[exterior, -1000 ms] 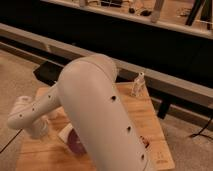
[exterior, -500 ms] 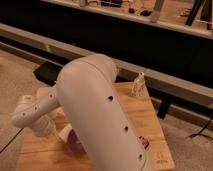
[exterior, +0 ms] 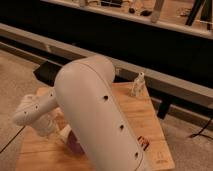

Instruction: Place the white sponge in the ceramic bowl

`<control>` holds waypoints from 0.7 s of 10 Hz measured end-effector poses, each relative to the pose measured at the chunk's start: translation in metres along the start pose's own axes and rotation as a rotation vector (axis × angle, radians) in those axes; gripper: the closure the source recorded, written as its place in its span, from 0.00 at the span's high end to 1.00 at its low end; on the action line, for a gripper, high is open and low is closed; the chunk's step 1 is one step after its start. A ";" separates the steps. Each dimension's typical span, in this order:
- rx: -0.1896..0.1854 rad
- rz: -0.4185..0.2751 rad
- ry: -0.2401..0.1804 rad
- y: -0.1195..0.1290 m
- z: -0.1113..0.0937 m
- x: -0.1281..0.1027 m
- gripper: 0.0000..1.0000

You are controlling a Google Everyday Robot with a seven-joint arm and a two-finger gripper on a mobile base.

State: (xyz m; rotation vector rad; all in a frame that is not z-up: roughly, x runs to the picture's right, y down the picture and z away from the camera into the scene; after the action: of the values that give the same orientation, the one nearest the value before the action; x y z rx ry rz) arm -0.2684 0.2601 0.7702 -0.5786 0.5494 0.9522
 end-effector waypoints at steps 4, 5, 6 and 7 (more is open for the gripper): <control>0.037 -0.025 0.007 0.000 0.000 -0.002 0.80; 0.048 -0.030 0.004 -0.001 0.001 -0.003 0.80; 0.059 -0.033 0.005 -0.001 0.002 -0.003 0.80; 0.064 -0.032 0.005 -0.002 0.002 -0.004 0.80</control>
State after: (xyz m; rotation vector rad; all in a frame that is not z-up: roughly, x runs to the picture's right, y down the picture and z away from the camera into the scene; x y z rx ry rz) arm -0.2678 0.2581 0.7743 -0.5308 0.5717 0.9005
